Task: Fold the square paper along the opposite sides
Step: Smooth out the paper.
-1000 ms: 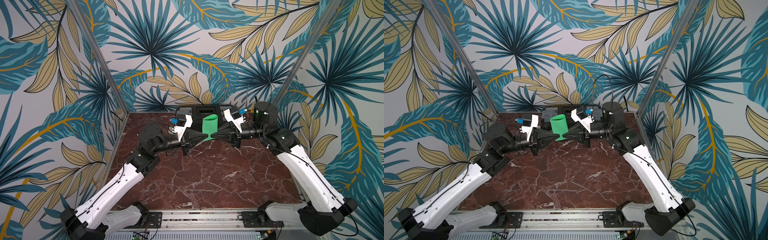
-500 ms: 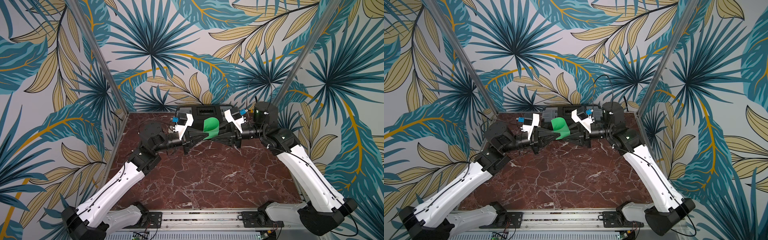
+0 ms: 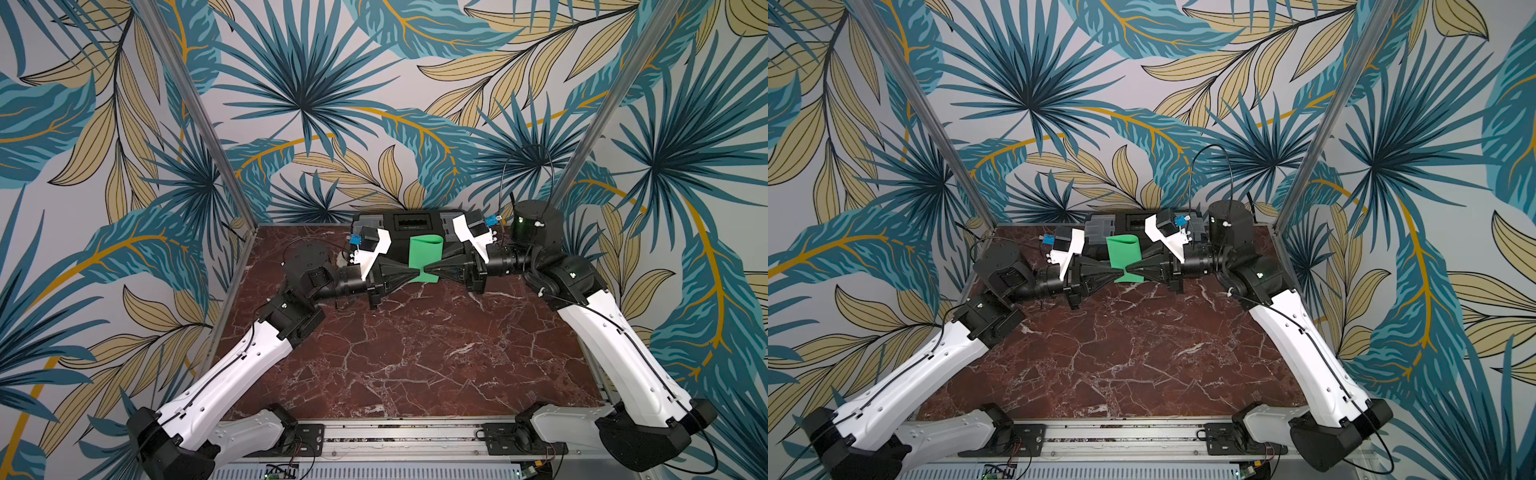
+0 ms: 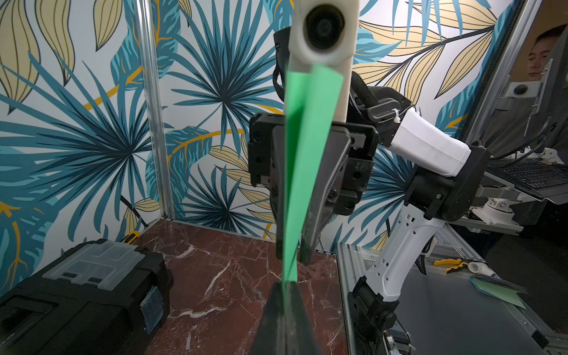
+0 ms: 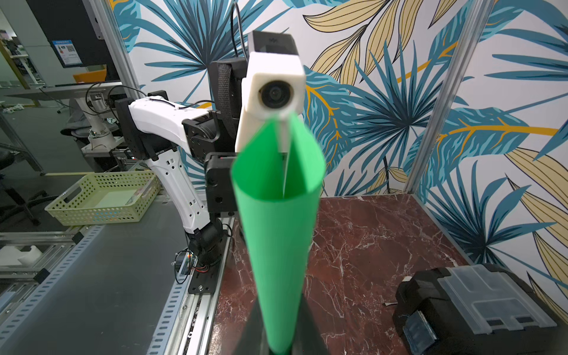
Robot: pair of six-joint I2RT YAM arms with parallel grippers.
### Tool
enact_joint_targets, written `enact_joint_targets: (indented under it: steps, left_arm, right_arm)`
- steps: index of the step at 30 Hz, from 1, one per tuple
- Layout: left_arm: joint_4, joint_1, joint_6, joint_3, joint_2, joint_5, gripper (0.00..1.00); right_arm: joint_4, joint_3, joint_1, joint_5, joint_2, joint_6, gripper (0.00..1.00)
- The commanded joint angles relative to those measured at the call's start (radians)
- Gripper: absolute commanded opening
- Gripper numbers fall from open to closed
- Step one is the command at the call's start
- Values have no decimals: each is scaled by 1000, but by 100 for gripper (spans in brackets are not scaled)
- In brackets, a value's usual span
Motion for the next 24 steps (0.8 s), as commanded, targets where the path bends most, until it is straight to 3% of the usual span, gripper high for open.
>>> enact_joint_targets:
  steps: [1,5,8,12,14,17,22,23,24]
  left_arm:
    - [7,-2,-8,47,-2,21,0]
    - [7,-1,-12,47,2,33,0]
    - [5,-1,-15,44,5,41,0]
    - [4,-2,-18,45,8,52,0]
    - [3,-2,-18,45,8,57,0]
    - [-2,-2,-17,42,10,59,0]
    - [-10,-2,-13,40,12,63,0]
    - [-9,-3,-14,40,12,63,0]
    - [-10,-2,-14,40,12,65,0]
  right_arm:
    - [-8,18,-2,-11,-4,-1,0]
    - [-8,24,-3,-2,-3,-1,2]
    - [-8,27,-3,4,-4,-4,21]
    - [-8,39,-3,7,-4,-5,27]
    - [-8,47,-2,8,-1,-6,23]
    - [-8,59,-2,7,4,-1,0]
    - [-8,62,-2,7,8,1,0]
    - [-7,63,-3,10,8,1,8]
    - [-8,65,-3,16,8,1,23]
